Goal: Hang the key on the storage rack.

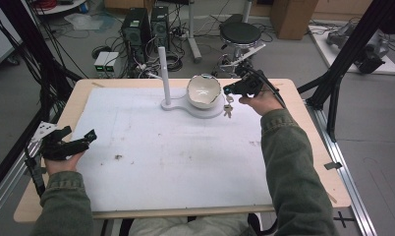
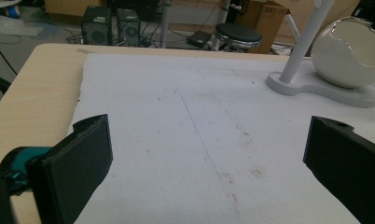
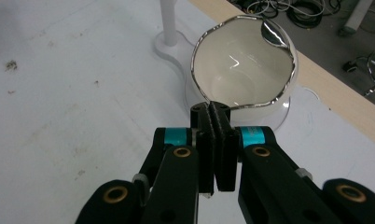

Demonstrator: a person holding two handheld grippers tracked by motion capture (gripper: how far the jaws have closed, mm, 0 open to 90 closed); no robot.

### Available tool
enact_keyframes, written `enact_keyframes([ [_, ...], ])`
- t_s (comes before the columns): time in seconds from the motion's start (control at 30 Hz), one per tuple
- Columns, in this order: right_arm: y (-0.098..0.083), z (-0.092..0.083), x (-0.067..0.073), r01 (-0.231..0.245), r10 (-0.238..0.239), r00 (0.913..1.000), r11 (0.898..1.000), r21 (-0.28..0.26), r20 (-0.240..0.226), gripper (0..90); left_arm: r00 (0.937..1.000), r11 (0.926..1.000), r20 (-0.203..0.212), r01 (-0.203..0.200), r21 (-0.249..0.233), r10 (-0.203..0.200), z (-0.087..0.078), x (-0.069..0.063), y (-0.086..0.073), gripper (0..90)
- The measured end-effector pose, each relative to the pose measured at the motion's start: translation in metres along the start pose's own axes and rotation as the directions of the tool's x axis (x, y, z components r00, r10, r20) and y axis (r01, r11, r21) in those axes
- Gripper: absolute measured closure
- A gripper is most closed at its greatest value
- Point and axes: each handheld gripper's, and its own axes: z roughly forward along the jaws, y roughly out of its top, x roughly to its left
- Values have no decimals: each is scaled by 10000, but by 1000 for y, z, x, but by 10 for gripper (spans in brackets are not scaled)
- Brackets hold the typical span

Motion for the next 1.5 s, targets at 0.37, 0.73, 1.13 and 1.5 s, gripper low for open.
enact_keyframes([
  [0.37, 29, 7, 13, 352, -354, 9987, 9994, -64, -375, 891, 10000, 10000, 5, -2, -3, 2, 1, 1, 0, 17],
  [0.73, 62, 2, 26, 592, -620, 9968, 9967, -554, -508, 891, 10000, 10000, 24, 38, -17, -38, 1, 2, 0, 17],
  [1.13, 85, -1, 35, 861, -905, 9947, 9926, -857, -484, 891, 10000, 10000, 68, 43, 20, -43, 2, 3, -1, 17],
  [1.5, 105, -1, 41, 790, -864, 9945, 9900, -1172, -595, 891, 9999, 10000, 146, 21, 78, -22, 2, 1, -1, 17],
])
